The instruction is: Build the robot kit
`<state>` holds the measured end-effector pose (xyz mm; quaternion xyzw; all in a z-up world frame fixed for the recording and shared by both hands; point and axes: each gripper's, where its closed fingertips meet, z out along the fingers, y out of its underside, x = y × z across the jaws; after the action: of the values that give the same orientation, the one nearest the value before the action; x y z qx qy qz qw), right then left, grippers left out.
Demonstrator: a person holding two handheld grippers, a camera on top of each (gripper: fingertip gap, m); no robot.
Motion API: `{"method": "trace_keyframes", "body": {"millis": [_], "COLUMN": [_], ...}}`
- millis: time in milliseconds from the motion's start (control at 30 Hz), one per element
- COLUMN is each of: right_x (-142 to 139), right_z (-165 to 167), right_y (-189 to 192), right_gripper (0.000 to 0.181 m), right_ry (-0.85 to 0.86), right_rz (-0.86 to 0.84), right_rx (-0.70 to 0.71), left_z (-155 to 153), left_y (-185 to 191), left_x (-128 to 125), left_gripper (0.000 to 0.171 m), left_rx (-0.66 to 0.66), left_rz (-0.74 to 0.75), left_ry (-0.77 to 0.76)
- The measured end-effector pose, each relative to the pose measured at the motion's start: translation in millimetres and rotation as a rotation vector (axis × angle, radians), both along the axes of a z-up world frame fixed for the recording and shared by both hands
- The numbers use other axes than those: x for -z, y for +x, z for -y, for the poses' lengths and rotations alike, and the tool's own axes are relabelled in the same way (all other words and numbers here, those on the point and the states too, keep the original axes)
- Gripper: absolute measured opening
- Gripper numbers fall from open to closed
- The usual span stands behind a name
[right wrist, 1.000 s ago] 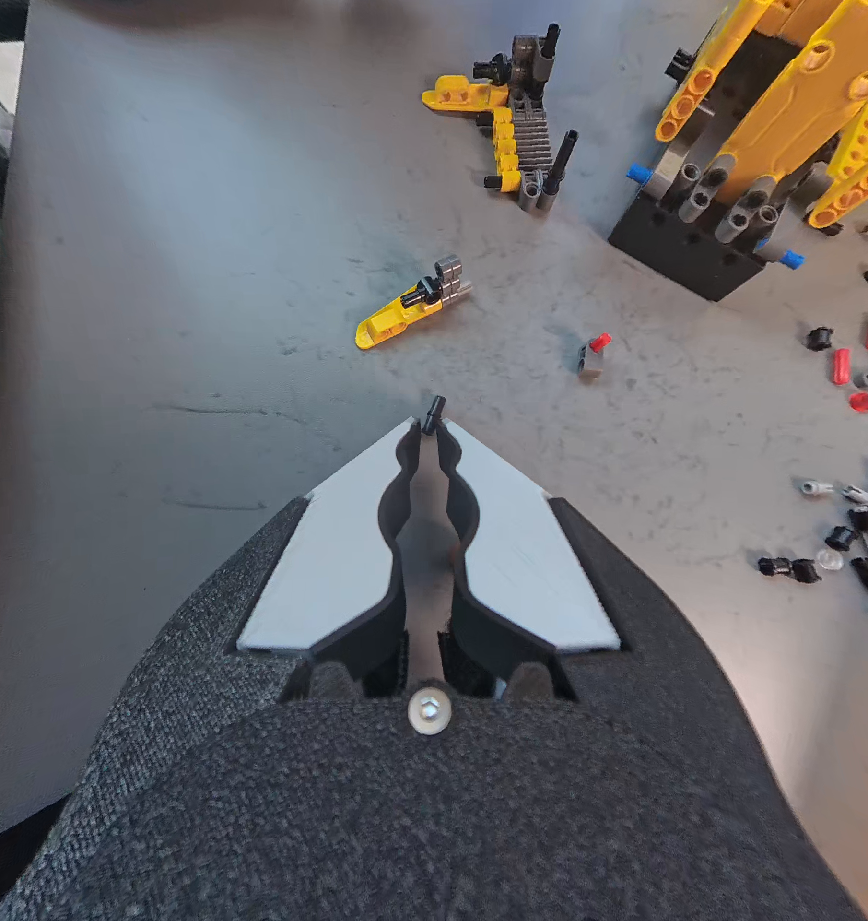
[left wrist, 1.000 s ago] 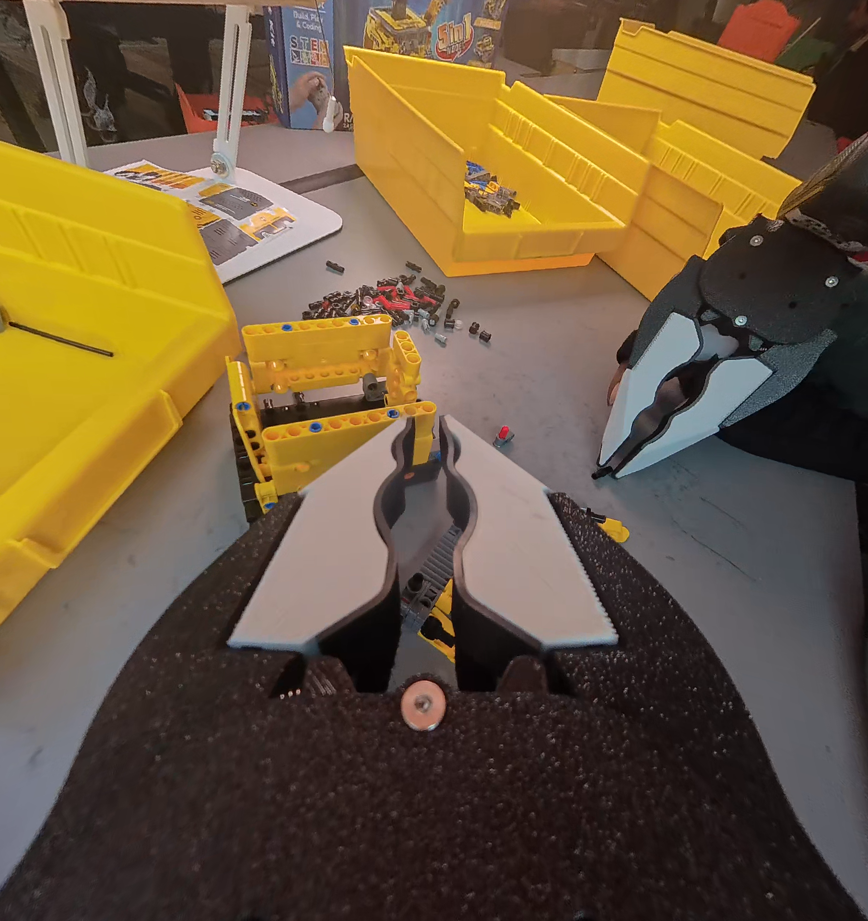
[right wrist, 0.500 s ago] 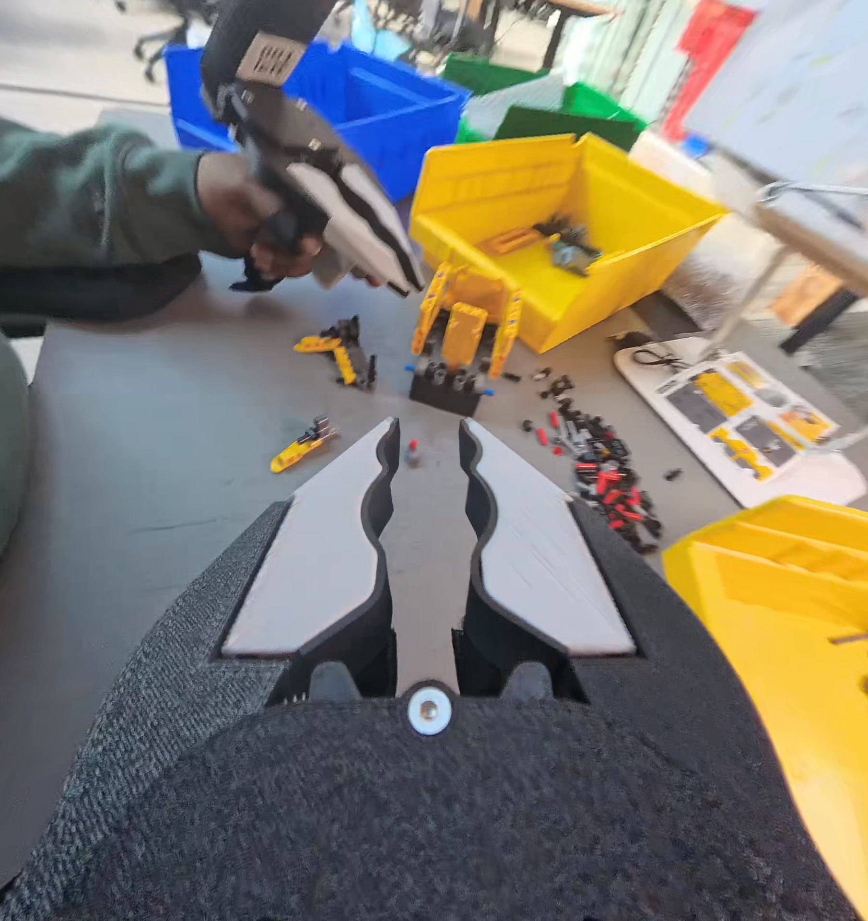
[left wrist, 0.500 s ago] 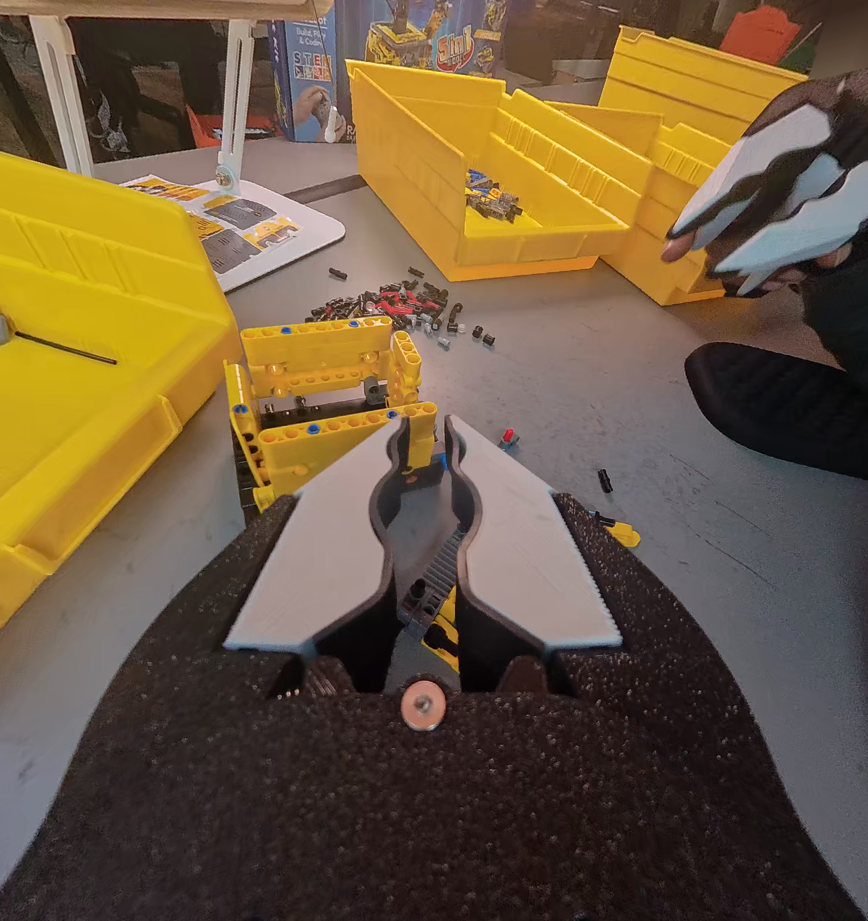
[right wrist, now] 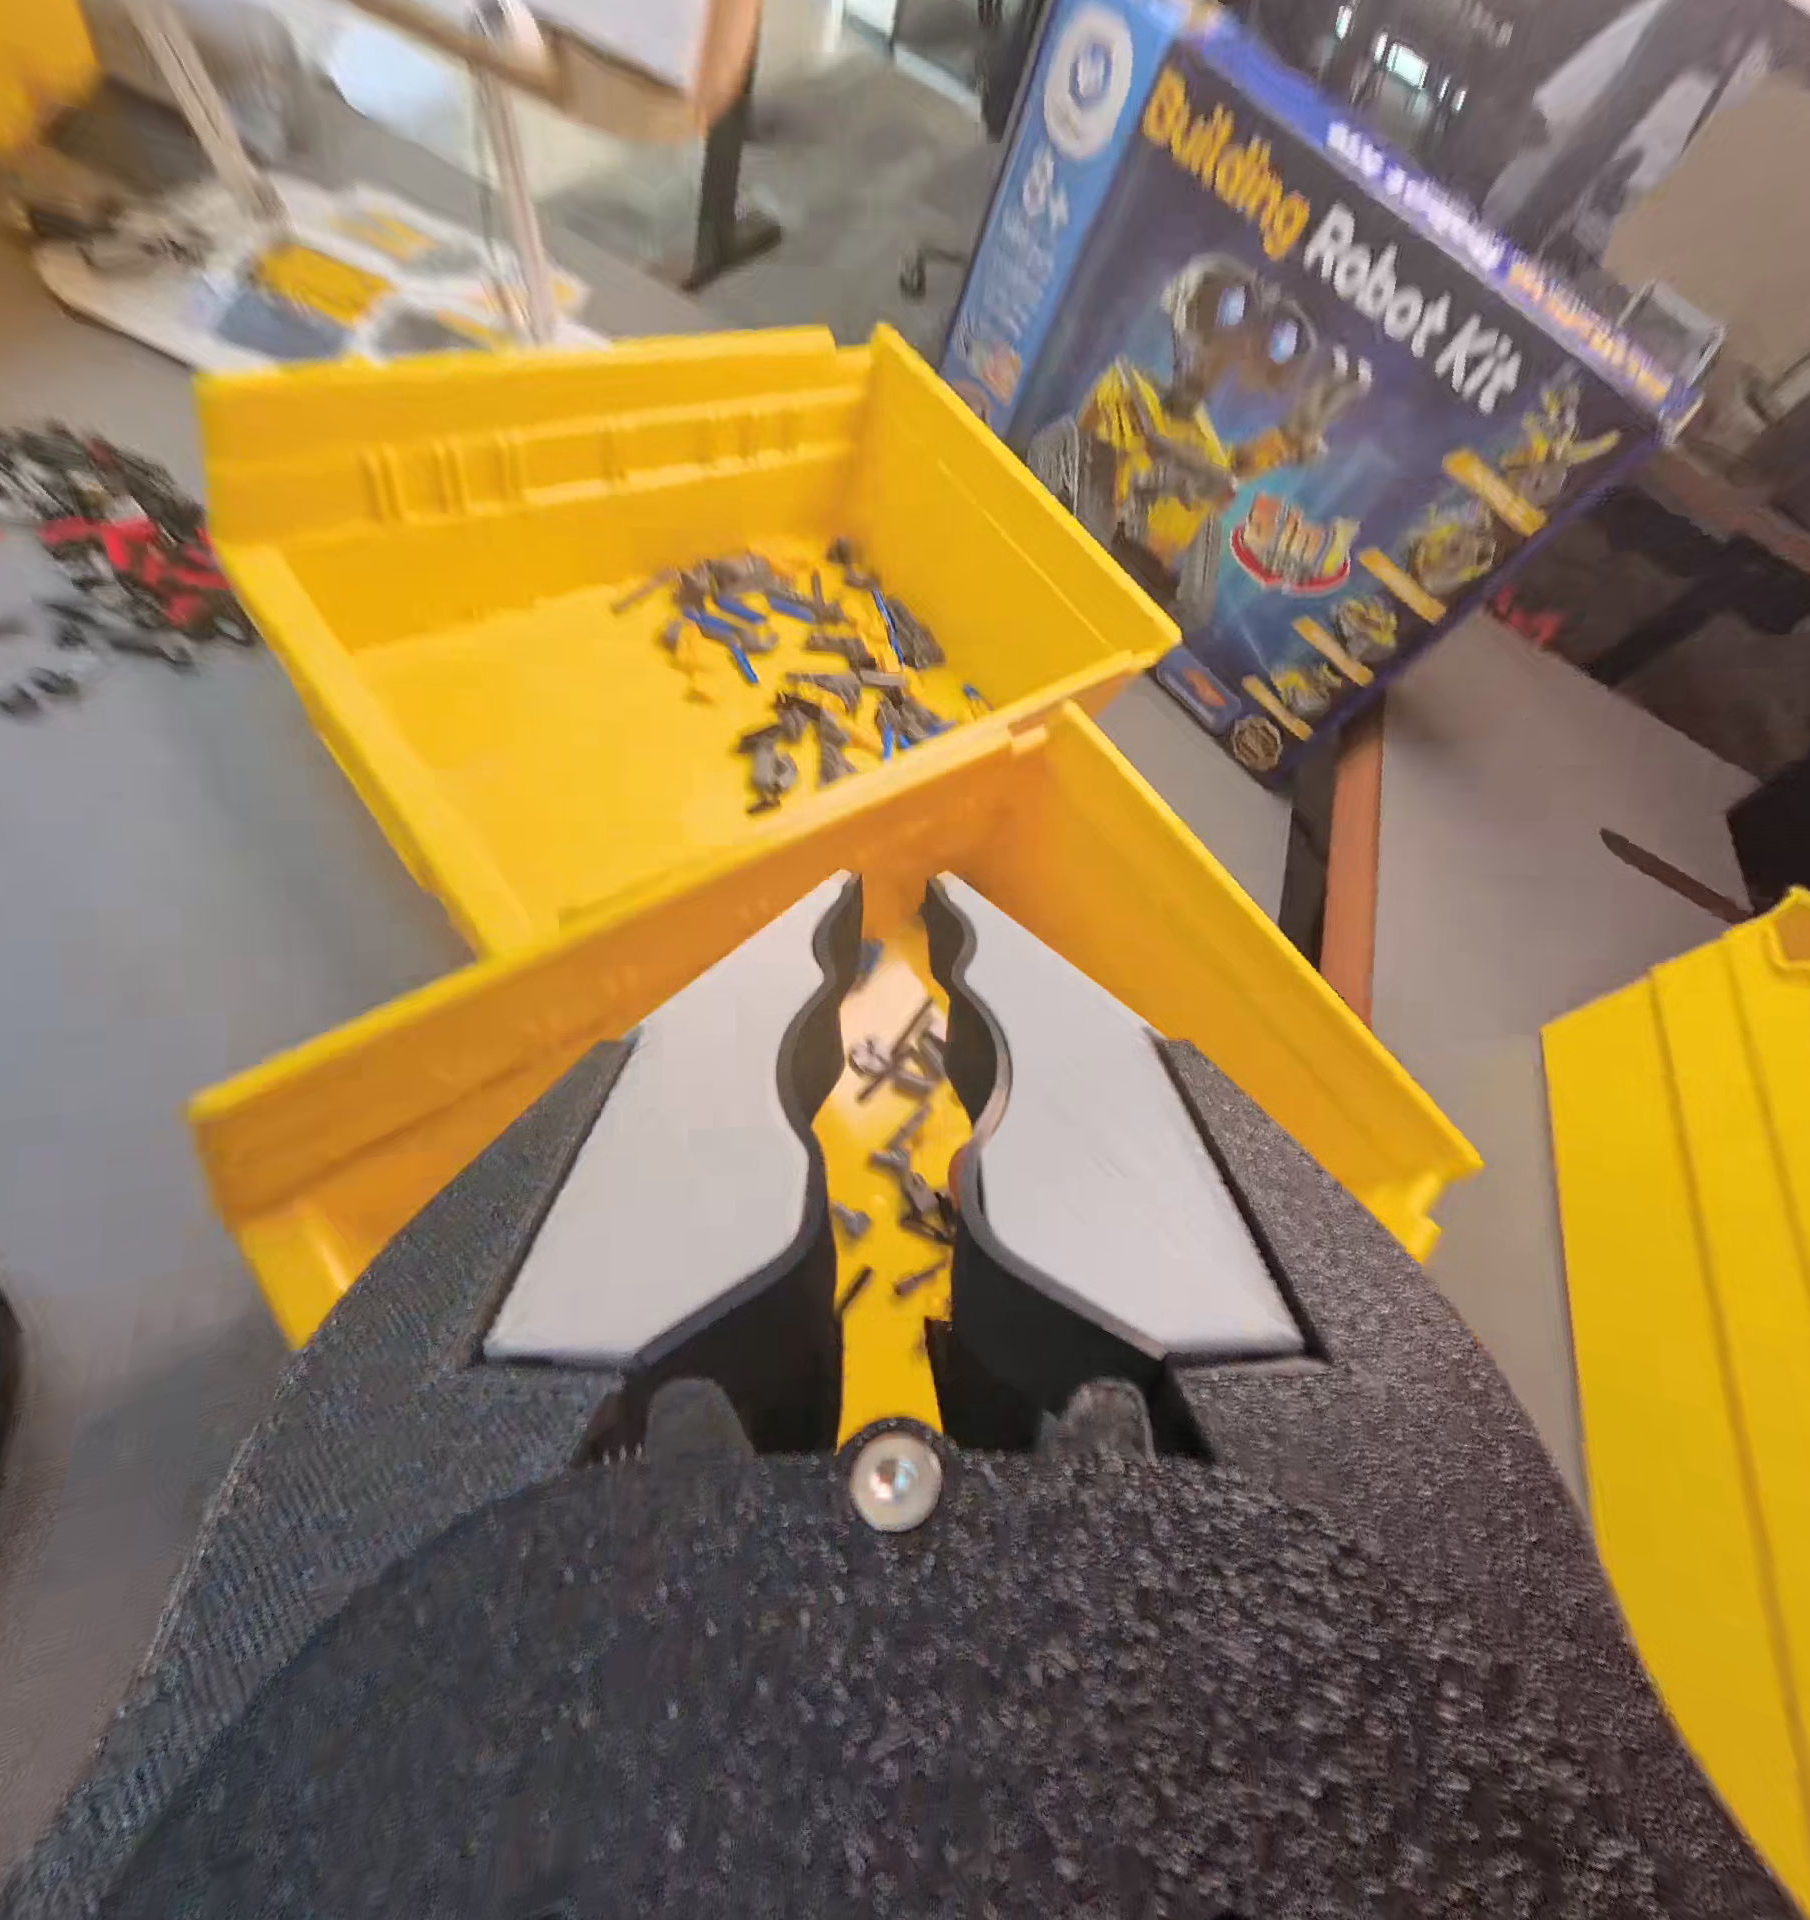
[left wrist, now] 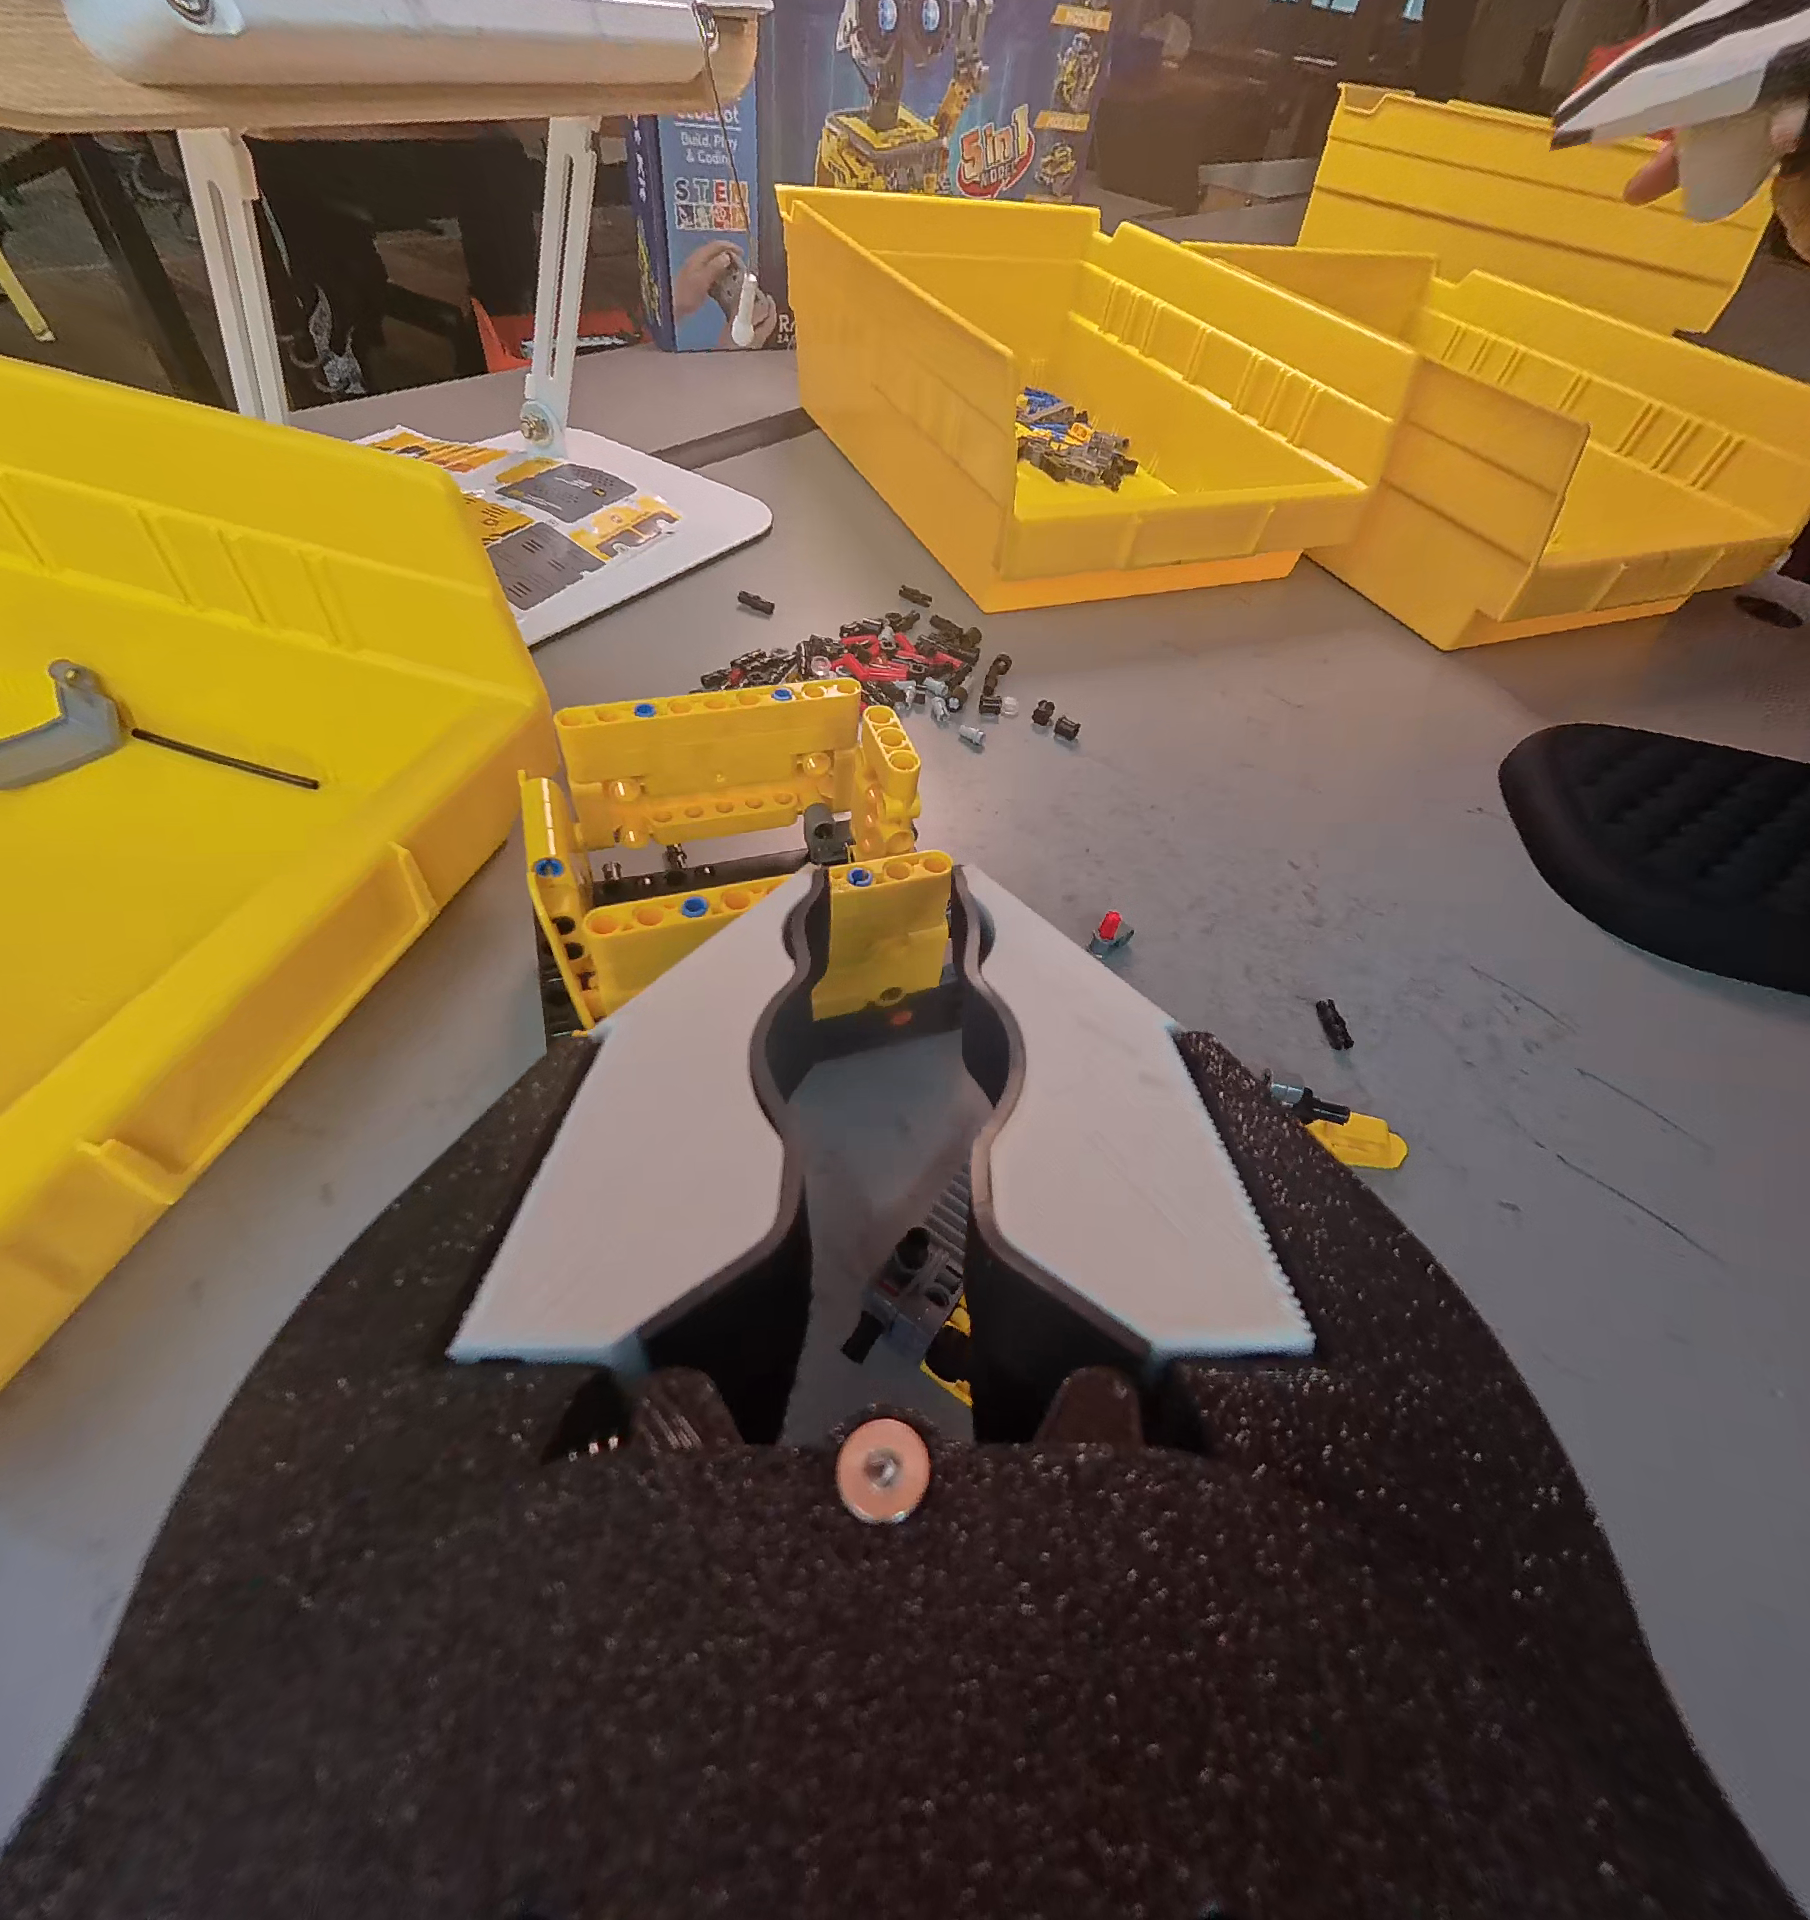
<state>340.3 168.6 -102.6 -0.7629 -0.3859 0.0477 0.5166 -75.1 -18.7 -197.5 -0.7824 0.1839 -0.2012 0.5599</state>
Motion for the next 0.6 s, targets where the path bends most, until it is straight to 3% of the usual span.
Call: {"method": "trace_keyframes", "body": {"millis": [100,267,433,600], "right_x": [38.3,95.5,131.8,152.9], "right_z": [-19.5,-32.9,-35.4,-20.4], "right_y": [34.8,57.0,66.0,68.0], "right_gripper": [0.011,0.011,0.012,0.013], "right_ry": [-0.155,-0.39,-0.56,-0.642], "right_rz": [0.147,0.306,0.462,0.615], "right_rx": [0.025,0.005,-0.054,-0.208], "left_z": [-0.3,-1.6,-2.3,-2.3], "left_y": [0.4,-0.2,-3.1,-3.2], "left_x": [-1.0,-3.1,-4.3,-2.9], "left_gripper": [0.021,0.021,0.022,0.022], "left_rx": [0.001,-0.007,-0.024,-0.027], "left_rz": [0.006,0.009,0.017,0.011], "left_ry": [0.012,0.032,0.036,0.031]}}
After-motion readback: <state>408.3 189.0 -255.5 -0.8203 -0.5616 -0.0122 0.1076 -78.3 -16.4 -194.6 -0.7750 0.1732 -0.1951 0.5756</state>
